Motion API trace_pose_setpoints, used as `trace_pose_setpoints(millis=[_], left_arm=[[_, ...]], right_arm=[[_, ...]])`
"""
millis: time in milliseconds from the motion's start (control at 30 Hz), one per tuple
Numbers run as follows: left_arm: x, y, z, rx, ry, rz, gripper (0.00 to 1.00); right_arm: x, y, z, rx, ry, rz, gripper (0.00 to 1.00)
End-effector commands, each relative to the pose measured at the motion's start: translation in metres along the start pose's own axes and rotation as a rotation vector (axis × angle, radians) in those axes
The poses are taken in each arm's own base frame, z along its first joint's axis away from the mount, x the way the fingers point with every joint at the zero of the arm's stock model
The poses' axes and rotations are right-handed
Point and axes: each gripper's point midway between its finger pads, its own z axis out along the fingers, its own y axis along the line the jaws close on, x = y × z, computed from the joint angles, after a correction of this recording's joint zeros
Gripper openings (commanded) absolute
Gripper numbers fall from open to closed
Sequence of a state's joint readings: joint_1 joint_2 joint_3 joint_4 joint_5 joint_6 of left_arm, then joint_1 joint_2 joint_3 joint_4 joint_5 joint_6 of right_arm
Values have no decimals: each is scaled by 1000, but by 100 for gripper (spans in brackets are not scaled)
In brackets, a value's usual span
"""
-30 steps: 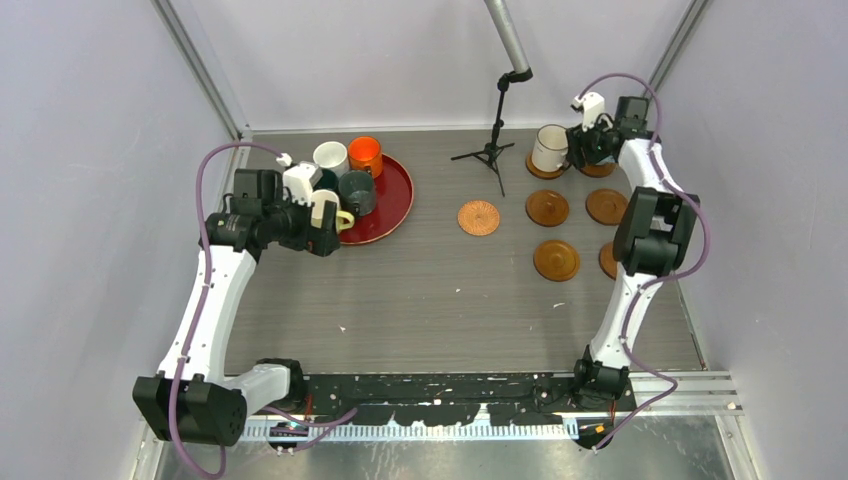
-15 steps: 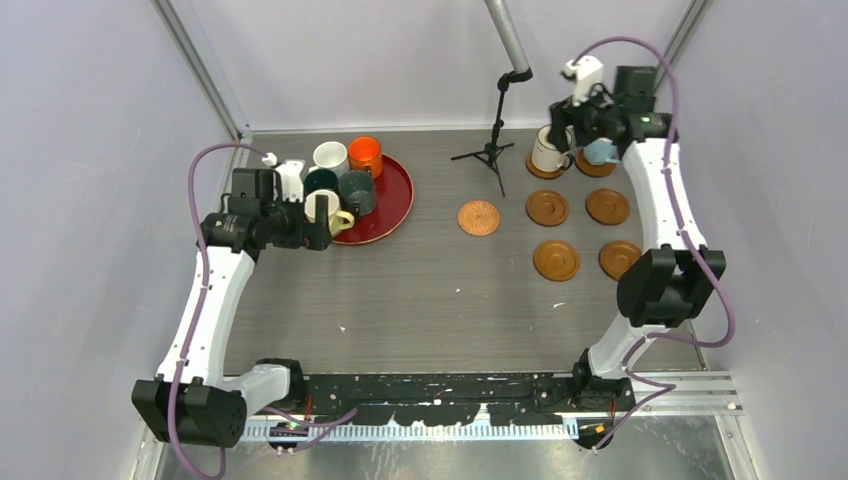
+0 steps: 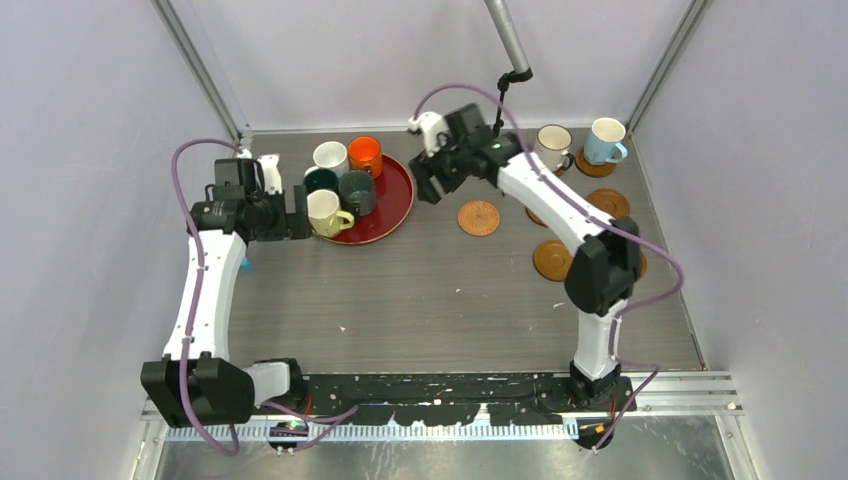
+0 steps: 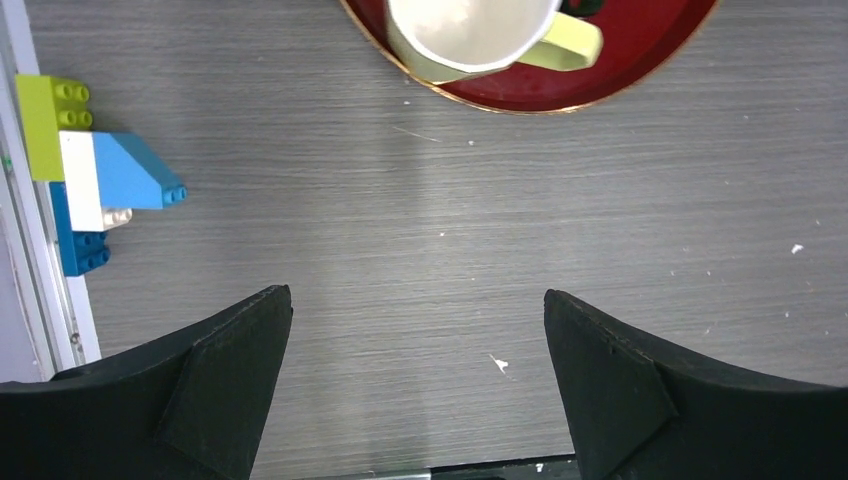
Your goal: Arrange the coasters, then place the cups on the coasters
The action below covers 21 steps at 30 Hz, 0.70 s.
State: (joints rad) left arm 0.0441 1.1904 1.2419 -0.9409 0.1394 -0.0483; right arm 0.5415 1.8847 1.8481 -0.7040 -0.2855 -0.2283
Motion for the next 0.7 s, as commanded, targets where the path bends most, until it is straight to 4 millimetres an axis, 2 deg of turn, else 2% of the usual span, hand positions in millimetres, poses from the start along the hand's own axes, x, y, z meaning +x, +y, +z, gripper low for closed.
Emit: trace_pose_setpoints(millis=[0,133,333,500,667], left_arm=[[-15,18,0,-44,-20,-57,100],[-18,21,3,-39,-29,-82,100],[-20,23,6,-38,-36,-88,100],[-21,29,6,-45,-30,-102,100],[-23,31,4,-39,-44,-109,100]], right_arm=[[-14,45,34,-10,12,-22,75],[-12,85,65,-59,40,-60,72],[-10,131,105,-108,44,-104,69],[-15,147,132,-125,27,-131,65],[-24,150,153,-120,-5,-163,62]])
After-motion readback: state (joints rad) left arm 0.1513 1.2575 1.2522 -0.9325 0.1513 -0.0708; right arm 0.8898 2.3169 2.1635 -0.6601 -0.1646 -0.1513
